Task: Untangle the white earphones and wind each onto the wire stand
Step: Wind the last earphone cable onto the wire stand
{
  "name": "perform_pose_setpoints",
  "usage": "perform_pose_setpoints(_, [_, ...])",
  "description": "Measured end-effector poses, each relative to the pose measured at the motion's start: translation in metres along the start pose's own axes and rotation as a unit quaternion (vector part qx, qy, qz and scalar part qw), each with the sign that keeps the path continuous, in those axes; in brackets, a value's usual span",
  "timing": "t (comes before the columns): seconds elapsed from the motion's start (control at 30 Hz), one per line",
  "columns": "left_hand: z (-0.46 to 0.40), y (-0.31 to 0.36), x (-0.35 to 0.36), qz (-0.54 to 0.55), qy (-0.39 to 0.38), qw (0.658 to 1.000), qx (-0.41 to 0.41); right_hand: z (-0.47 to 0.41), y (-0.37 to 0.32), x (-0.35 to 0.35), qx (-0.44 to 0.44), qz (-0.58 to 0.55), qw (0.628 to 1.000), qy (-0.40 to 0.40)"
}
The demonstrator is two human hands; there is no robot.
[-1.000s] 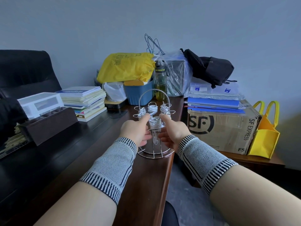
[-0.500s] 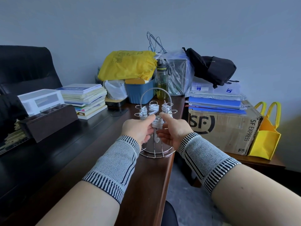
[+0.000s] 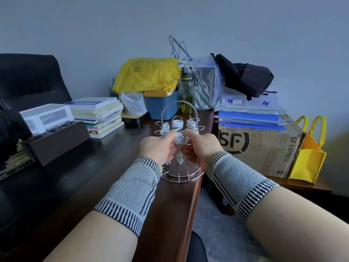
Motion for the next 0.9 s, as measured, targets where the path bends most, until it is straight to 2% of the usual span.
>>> perform_pose_setpoints(0.07, [0.001,-0.002,-0.006,0.001,-0.004,1.000,-0.010,0.001,0.005,-0.006,-0.043,0.020,0.999,0.022])
perform_pose_setpoints(0.13, [-0.002,-0.007,-0.016,-0.086,0.022,0.995,0.050,0.000,0.013,-0.014,-0.127,0.100,0.985,0.060])
perform_pose_setpoints(0.17, [-0.005,-0.011,-0.022,-0.197,0.041,0.973,0.112,-0.001,0.017,-0.018,-0.178,0.181,0.964,0.079])
perform_pose_setpoints(0.23, [-0.007,-0.021,-0.028,-0.430,0.040,0.876,0.215,0.001,0.027,-0.022,-0.240,0.352,0.902,0.071])
perform_pose_setpoints(0.27, [-0.008,-0.026,-0.028,-0.499,0.026,0.833,0.237,0.001,0.034,-0.020,-0.249,0.421,0.871,0.047])
perform_pose_setpoints(0.33, [-0.008,-0.038,-0.025,-0.570,-0.015,0.783,0.247,0.004,0.048,-0.016,-0.244,0.530,0.812,-0.001])
perform_pose_setpoints(0.4, [-0.008,-0.047,-0.021,-0.600,-0.041,0.760,0.247,0.005,0.056,-0.012,-0.243,0.593,0.767,-0.033])
perform_pose_setpoints(0.47, [-0.011,-0.051,-0.021,-0.607,-0.049,0.753,0.249,0.003,0.058,-0.010,-0.251,0.625,0.738,-0.047])
perform_pose_setpoints(0.6, [-0.019,-0.053,-0.026,-0.599,-0.058,0.754,0.261,-0.014,0.061,-0.010,-0.266,0.649,0.709,-0.072])
perform_pose_setpoints(0.7, [-0.025,-0.053,-0.030,-0.588,-0.061,0.763,0.261,-0.031,0.057,-0.009,-0.290,0.633,0.712,-0.086])
perform_pose_setpoints(0.77, [-0.030,-0.055,-0.029,-0.587,-0.058,0.758,0.277,-0.041,0.052,-0.007,-0.336,0.612,0.714,-0.057])
perform_pose_setpoints(0.9, [-0.041,-0.056,-0.021,-0.582,-0.032,0.758,0.293,-0.050,0.049,-0.006,-0.343,0.557,0.757,0.005])
Point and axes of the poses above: each hand's wrist, its own z-axis away from the middle knuckle, its own x-axis out of the palm, y = z × x, the point moved 2 cm from there along -z, towards the middle knuckle, and after that the axes turned 13 degrees about y, right-handed, at the moved point
